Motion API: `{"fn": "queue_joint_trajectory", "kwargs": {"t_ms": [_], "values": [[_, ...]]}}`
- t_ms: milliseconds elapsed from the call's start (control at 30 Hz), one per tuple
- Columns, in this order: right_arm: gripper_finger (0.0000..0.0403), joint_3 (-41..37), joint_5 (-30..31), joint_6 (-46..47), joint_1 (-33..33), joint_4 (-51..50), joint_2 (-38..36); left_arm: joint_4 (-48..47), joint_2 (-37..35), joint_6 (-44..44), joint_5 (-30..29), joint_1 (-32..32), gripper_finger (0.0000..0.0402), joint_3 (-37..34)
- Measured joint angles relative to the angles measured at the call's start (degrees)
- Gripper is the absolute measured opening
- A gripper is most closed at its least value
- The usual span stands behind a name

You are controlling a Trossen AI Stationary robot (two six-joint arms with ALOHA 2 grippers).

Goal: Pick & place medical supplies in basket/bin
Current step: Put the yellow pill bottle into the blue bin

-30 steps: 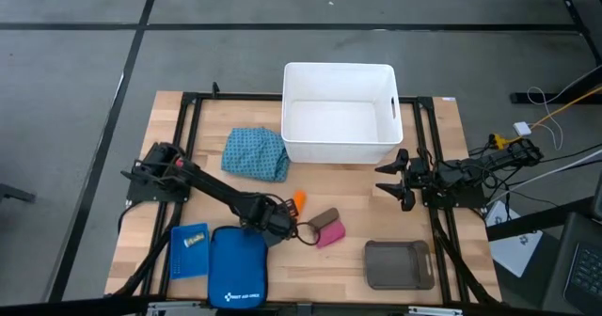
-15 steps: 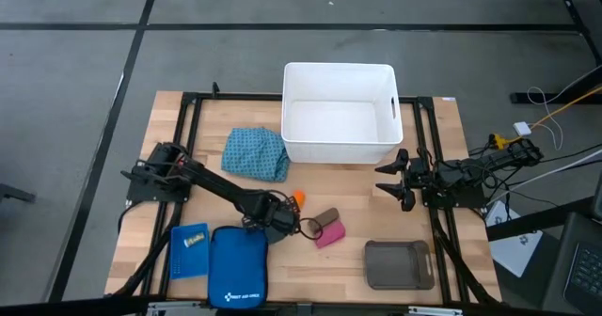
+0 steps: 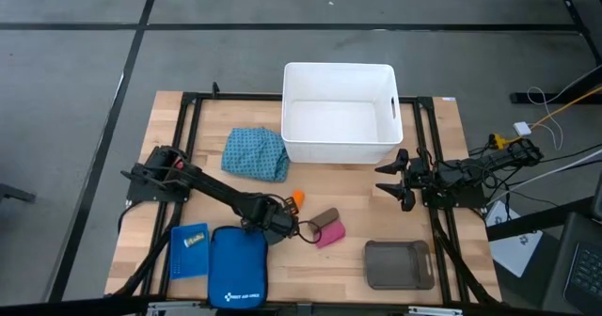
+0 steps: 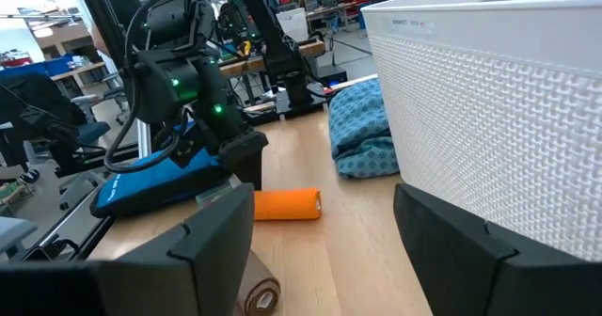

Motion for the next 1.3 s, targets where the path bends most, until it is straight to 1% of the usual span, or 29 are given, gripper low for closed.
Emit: {"fn": "queue_joint_trajectory", "kwargs": {"t_ms": [67,167,300,367,400,600,733,833,933,1000,1200,1300], "values": [[0.0255,0.0,0.11,0.0,0.0,0.0,0.0,-0.32,0.04,-1.07,-0.04,0.0,0.0086,0.0],[0.0255,0.0,0.11,0.0,0.0,0.0,0.0,-1.25,0.09,-2.46,-0.74,0.0,0.0084,-0.02],[0.0255,0.0,0.11,0.0,0.0,0.0,0.0,-3.79,-1.04,-4.53,-6.02,-0.09,0.0093,-0.02],[0.0255,0.0,0.1,0.0,0.0,0.0,-0.01,-8.62,-2.69,-7.64,-9.65,-0.13,0.0093,-0.55],[0.0255,0.0,0.09,0.0,0.0,0.02,-0.01,-12.22,-3.86,-9.35,-10.18,-0.05,0.0093,-0.69],[0.0255,0.0,0.09,0.0,0.0,0.04,0.0,-22.16,-13.62,-21.16,-9.82,-0.05,0.0088,-0.31],[0.0255,0.0,0.09,0.0,0.0,0.04,0.0,-23.8,-20.22,-26.68,-9.91,-0.18,0.009,-0.26],[0.0255,0.0,0.09,0.0,0.0,0.05,0.04,-24.1,-23.66,-29.85,-10.08,-0.13,0.009,-0.16],[0.0255,0.0,0.0,0.0,0.0,0.05,0.04,-25.94,-26.66,-33.51,-8.01,0.0,0.009,-0.17],[0.0255,0.0,-0.08,0.1,0.0,0.05,0.13,-28.81,-27.89,-36.65,-5.36,-0.15,0.009,-0.15],[0.0255,0.0,-0.12,1.33,0.0,0.02,1.26,-40.19,-28.26,-48.12,0.32,-2.98,0.009,-0.15],[0.0256,0.0,-0.11,1.31,0.0,0.0,2.36,-40.8,-28.02,-54.86,3.16,-5.14,0.009,-0.15]]}}
